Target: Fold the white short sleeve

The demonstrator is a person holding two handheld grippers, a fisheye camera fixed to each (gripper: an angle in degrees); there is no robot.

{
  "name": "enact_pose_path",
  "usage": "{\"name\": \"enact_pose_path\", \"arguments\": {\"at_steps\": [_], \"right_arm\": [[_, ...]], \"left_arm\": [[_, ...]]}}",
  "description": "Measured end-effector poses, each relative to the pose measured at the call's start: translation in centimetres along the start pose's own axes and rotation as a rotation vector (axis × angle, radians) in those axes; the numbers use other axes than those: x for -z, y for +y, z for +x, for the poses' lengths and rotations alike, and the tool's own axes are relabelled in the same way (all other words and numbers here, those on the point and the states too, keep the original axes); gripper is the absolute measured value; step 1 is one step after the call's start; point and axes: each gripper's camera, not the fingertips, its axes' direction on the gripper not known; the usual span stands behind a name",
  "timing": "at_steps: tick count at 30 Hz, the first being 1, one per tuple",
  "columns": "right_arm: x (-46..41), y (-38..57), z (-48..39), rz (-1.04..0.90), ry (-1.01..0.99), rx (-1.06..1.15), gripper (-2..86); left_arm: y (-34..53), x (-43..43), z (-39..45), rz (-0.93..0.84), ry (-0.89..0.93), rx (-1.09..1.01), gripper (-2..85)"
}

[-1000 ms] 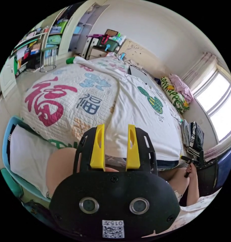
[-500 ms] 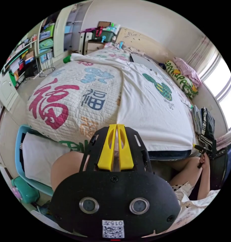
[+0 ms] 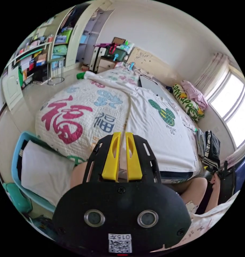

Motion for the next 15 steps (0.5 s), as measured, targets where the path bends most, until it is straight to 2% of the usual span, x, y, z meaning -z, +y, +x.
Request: {"name": "enact_pose_path", "arguments": {"at_steps": [1,4,6,8,9,14,15], "right_arm": [[2.5,-1.6,1.7,0.056,0.011,-0.012,5.1],[7.5,-8.6,7.4,0.217,-0.173,-0.065,7.1],[8.8,-14.4,10.7,0.312,-0.326,-0.11,7.8],[8.5,-24.2,12.8,0.401,-0.424,-0.096,8.9],[8.1,-27.0,13.1,0.413,-0.423,-0.095,9.1],[0.0,-55.1,16.9,0.346,-0.455,-0.173,11.3],[-1.3,-58.0,17.6,0.337,-0.456,-0.191,11.5]], "left_arm": [[-1.1,1.2,1.5,0.032,0.0,-0.064,1.8],[-4.9,1.7,7.3,0.074,0.068,-0.267,2.6],[-7.2,0.2,11.8,0.059,0.129,-0.398,3.0],[-9.7,-3.3,17.9,-0.004,0.235,-0.558,2.8],[-10.3,-4.2,19.2,-0.021,0.258,-0.586,2.7],[-13.6,-10.8,27.8,-0.228,0.442,-0.8,3.5],[-13.7,-11.2,28.4,-0.25,0.45,-0.823,3.8]]}}
